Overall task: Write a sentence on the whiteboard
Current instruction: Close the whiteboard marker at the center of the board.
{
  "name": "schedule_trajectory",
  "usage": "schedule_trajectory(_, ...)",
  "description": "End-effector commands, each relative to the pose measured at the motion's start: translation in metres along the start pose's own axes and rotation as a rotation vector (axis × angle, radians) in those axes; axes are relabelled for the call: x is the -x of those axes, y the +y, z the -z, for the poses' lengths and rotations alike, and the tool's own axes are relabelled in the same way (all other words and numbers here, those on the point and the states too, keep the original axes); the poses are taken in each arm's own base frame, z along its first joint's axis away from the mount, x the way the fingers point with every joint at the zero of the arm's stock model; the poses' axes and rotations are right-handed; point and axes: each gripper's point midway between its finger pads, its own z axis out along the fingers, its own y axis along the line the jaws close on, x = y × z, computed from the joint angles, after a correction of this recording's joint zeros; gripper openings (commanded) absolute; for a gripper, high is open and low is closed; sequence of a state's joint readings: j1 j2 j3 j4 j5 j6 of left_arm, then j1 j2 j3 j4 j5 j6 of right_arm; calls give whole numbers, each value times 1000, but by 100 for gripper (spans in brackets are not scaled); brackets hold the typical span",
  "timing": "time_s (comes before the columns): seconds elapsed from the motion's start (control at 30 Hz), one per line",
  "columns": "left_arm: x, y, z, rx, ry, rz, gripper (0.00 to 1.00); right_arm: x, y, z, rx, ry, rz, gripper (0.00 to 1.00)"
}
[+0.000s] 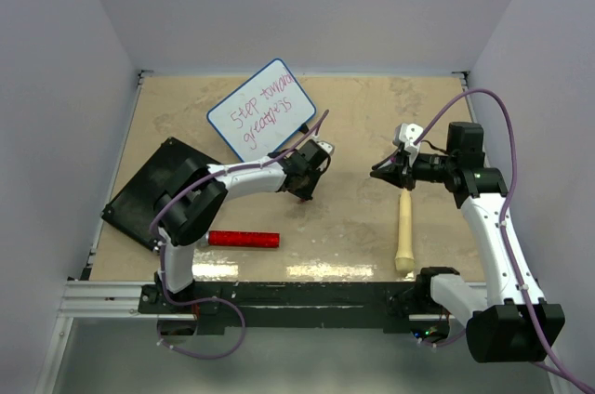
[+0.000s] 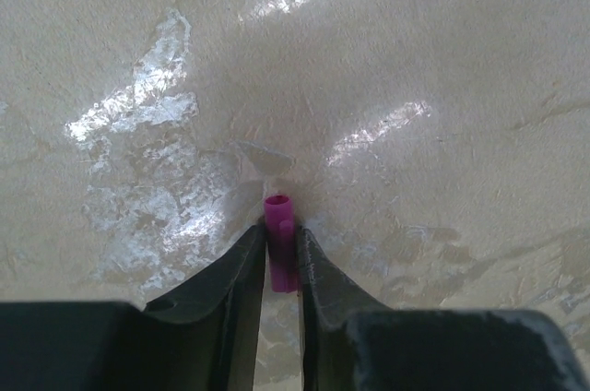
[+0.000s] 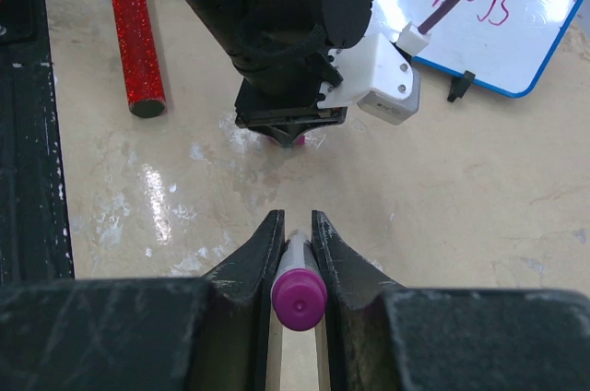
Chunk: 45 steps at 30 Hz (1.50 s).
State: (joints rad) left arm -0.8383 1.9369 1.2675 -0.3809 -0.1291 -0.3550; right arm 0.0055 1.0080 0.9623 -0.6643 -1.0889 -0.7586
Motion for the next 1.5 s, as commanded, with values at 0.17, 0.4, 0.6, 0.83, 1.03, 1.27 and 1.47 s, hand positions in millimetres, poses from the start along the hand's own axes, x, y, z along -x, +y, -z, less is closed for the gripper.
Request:
schedule_trajectory(0.17,-36,5,-6,-20,133,-94,0,-2,-4,-3,-5,-12,-20,0)
schedule_trajectory(0.4,-6,-16,13,-186,-130,-189,0,-16,-19,-20,12,-41,-208,0)
schedule_trajectory(0.6,21,-29,43,-284,-387,-260,0,-5,-32,-31,25,-139,-313,0)
schedule_trajectory(0.83,37,-49,94,-458,-738,-279,0,-4,-18,-63,91,-168,-414,0)
schedule_trajectory(1.03,37,-56,133,-580,-965,-200,0,-5,-9,-75,104,-163,-446,0)
schedule_trajectory(1.27,40,-63,140,-634,-1003,-184,0,-12,0,-85,132,-137,-469,0)
schedule_trajectory(1.47,39,-66,141,-646,-1004,-199,0,-16,4,-89,153,-126,-485,0)
